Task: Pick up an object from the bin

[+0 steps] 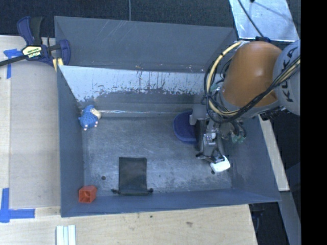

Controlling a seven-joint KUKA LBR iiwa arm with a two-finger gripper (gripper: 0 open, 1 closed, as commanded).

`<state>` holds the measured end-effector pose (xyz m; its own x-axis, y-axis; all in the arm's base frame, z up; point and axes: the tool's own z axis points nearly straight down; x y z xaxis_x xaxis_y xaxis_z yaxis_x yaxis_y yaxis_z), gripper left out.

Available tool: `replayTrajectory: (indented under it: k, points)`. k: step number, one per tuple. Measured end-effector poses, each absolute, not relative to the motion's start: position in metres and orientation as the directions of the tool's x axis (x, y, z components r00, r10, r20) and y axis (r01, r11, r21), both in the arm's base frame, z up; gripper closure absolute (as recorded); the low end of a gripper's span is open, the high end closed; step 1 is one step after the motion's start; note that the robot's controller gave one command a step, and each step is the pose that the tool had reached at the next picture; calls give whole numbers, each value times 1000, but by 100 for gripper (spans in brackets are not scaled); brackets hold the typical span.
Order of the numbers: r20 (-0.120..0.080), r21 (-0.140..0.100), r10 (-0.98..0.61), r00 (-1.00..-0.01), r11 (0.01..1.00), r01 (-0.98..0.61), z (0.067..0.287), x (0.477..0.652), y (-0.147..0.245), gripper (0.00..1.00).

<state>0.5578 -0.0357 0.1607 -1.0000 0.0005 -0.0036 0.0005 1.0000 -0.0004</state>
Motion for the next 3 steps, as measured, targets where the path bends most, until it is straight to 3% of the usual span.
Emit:
replayTrajectory:
  k: [1, 2, 3]
  points:
    - [-10, 6, 157, -988, 988, 157, 74, 619, -66, 0]
    - [11, 5, 153, -988, 988, 153, 75, 615, -64, 100]
    - [-11, 2, 179, -984, 984, 179, 147, 614, -73, 100]
